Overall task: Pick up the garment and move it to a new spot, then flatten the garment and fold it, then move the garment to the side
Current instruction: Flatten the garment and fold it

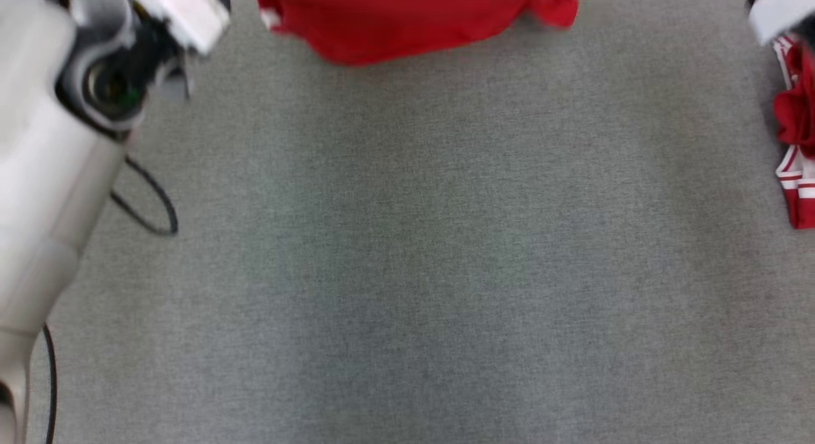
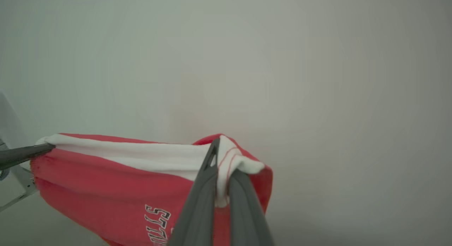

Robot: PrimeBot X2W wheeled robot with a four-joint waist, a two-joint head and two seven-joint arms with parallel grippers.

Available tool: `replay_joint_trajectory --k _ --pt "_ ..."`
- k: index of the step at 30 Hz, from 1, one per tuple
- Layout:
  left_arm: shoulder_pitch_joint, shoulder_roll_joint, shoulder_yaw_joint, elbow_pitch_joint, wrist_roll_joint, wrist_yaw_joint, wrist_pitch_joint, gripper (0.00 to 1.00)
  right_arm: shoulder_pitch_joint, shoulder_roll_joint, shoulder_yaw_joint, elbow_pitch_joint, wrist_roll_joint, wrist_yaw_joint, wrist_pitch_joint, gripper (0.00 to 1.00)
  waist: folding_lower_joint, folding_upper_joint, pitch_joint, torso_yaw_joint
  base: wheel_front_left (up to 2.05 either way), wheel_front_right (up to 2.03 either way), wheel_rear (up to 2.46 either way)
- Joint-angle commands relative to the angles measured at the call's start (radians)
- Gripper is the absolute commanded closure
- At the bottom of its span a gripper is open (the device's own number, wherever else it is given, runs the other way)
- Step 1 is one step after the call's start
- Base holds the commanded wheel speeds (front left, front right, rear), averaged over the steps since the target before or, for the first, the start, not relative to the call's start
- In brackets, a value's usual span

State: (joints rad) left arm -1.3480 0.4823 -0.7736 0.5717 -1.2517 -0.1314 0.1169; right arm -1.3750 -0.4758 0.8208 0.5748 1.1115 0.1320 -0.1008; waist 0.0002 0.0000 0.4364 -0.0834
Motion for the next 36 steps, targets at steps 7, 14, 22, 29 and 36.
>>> replay_joint_trajectory --k 7,14,22,29,36 --pt "0.197 0.117 -0.117 -0.142 -0.156 0.002 0.141 1.00 0.214 -0.107 0.137 -0.151 0.112 -0.003 0.063 1.00 -0.0002 0.0000 -0.100 -0.022 0.00 0.00 0.00" --pt "0.409 0.202 -0.197 -0.288 -0.262 0.002 0.185 1.00 0.384 -0.192 0.258 -0.258 0.216 -0.003 0.155 1.00 -0.0002 0.0000 -0.231 -0.036 0.00 0.00 0.00" --pt "0.627 0.303 -0.308 -0.454 -0.334 0.002 0.287 1.00 0.555 -0.313 0.356 -0.381 0.327 -0.003 0.269 1.00 -0.0002 0.0000 -0.357 -0.041 0.00 0.00 0.00" --pt "0.757 0.373 -0.361 -0.631 -0.386 0.002 0.337 1.00 0.657 -0.437 0.393 -0.531 0.433 -0.003 0.374 1.00 -0.0002 0.0000 -0.417 -0.030 0.00 0.00 0.00" --pt "0.804 0.405 -0.351 -0.705 -0.437 0.002 0.343 1.00 0.677 -0.536 0.385 -0.629 0.492 -0.003 0.415 1.00 -0.0002 0.0000 -0.420 0.011 0.00 0.00 0.00"
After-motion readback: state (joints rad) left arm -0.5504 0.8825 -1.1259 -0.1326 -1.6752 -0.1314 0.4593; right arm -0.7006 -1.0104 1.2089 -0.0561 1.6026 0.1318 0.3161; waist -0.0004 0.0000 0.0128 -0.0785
